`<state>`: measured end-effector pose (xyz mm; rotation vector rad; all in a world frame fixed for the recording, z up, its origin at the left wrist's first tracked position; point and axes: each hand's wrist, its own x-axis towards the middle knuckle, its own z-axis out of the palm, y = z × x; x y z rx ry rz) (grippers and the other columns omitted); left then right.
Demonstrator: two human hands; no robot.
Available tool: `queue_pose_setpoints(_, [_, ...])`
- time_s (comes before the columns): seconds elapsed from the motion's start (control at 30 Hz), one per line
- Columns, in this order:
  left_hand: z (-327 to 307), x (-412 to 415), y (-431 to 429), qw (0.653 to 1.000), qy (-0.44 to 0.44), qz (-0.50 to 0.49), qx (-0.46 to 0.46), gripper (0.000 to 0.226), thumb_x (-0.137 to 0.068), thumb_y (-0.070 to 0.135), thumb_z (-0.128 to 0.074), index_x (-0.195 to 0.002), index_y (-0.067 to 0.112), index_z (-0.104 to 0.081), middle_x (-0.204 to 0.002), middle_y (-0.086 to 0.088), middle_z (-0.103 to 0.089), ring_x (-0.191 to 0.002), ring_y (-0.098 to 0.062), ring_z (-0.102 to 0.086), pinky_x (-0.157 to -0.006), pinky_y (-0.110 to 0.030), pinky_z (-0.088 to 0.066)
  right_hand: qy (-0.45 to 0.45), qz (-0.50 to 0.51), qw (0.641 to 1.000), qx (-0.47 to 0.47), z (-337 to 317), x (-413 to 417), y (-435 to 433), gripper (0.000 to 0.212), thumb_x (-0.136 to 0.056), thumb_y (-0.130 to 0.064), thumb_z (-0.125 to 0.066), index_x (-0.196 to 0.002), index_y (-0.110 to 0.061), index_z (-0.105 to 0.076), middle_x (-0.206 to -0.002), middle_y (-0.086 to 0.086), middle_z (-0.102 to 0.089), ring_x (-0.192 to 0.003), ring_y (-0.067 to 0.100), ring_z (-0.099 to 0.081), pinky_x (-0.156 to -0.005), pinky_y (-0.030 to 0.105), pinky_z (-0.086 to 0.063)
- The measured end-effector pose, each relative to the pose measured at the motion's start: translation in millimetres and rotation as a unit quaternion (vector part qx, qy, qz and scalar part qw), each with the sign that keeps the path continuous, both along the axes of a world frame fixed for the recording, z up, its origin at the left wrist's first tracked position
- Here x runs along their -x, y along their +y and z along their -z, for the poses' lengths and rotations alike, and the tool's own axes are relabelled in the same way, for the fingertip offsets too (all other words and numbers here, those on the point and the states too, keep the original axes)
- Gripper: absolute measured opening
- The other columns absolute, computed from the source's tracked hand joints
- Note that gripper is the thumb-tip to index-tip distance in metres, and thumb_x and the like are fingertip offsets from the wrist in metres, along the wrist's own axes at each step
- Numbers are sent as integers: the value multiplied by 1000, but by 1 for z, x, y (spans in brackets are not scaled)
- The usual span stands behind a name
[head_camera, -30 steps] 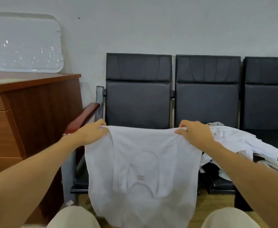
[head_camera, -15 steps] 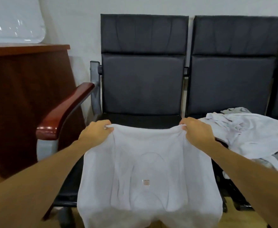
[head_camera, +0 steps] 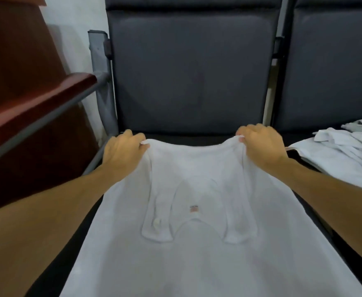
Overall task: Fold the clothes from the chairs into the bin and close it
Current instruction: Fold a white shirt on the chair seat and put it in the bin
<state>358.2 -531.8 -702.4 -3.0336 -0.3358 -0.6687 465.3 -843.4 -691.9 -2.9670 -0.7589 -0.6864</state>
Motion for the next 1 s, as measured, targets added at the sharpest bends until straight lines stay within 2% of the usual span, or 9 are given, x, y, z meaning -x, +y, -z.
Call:
queue_pose_setpoints(0.17, [15,-1,-1,998,9,-53,26,45,-99,34,-48,-141,22,-41,-135,-10,-40,-123,-28,-41,-106,-42,-30,37,48,998,3,18,-1,3,48,-96,-18,-51,-142,-19,-37,-138,2,-51,-127,23,-44,-107,37,-24])
queue_pose_setpoints(0.3, [21,35,-23,992,80,12,100,42,-98,31,-50,-139,26,-41,-145,-4,-28,-133,-24,-31,-112,-38,-24,94,10,995,39,18,42,-2,49,-95,-17,-47,-143,-20,-37,-145,-1,-43,-133,21,-38,-109,34,-25])
queue_pose_setpoints(0.4, [18,77,-45,970,146,81,176,35,-98,28,-52,-133,28,-47,-138,1,-31,-127,-19,-35,-111,-33,-29,185,-36,982,17,6,86,-9,47,-96,-17,-47,-142,-23,-38,-146,-2,-38,-133,18,-36,-107,31,-31])
queue_pose_setpoints(0.5, [6,122,-64,942,211,159,207,30,-97,28,-55,-126,31,-48,-129,6,-30,-117,-14,-44,-106,-29,-36,251,-84,964,13,-7,135,-16,38,-97,-19,-48,-134,-25,-44,-137,-5,-41,-123,15,-45,-91,27,-42])
queue_pose_setpoints(0.6, [-11,167,-84,918,254,195,235,25,-96,31,-56,-119,35,-46,-117,10,-31,-89,-6,-54,-84,-18,-45,311,-116,943,27,-17,180,-23,26,-99,-21,-47,-123,-27,-54,-121,-5,-54,-99,13,-53,-82,24,-41])
queue_pose_setpoints(0.73, [-24,218,-103,891,312,222,243,15,-96,37,-55,-105,32,-44,-99,7,-49,-74,-8,-48,-64,-16,-40,350,-164,916,104,-26,235,-41,17,-97,-24,-49,-108,-23,-62,-101,-6,-61,-92,14,-55,-81,28,-46])
queue_pose_setpoints(0.83, [-18,242,-106,863,388,232,225,22,-93,48,-55,-94,28,-45,-85,6,-49,-70,-8,-42,-64,-21,-37,354,-183,913,87,-23,260,-58,17,-93,-38,-57,-89,-22,-61,-90,-7,-61,-83,12,-55,-73,27,-45])
queue_pose_setpoints(0.9, [-15,247,-111,853,404,232,236,32,-88,57,-58,-90,27,-47,-83,10,-48,-70,-7,-41,-66,-20,-36,413,-173,893,51,-22,266,-69,23,-87,-47,-64,-80,-27,-56,-82,-11,-58,-75,8,-53,-68,23,-44])
queue_pose_setpoints(1.0, [-16,247,-120,853,392,231,254,48,-76,64,-67,-94,24,-49,-88,11,-47,-75,-8,-42,-69,-22,-39,465,-151,865,114,-28,272,-81,35,-78,-50,-73,-90,-26,-51,-93,-10,-52,-81,9,-48,-66,20,-40])
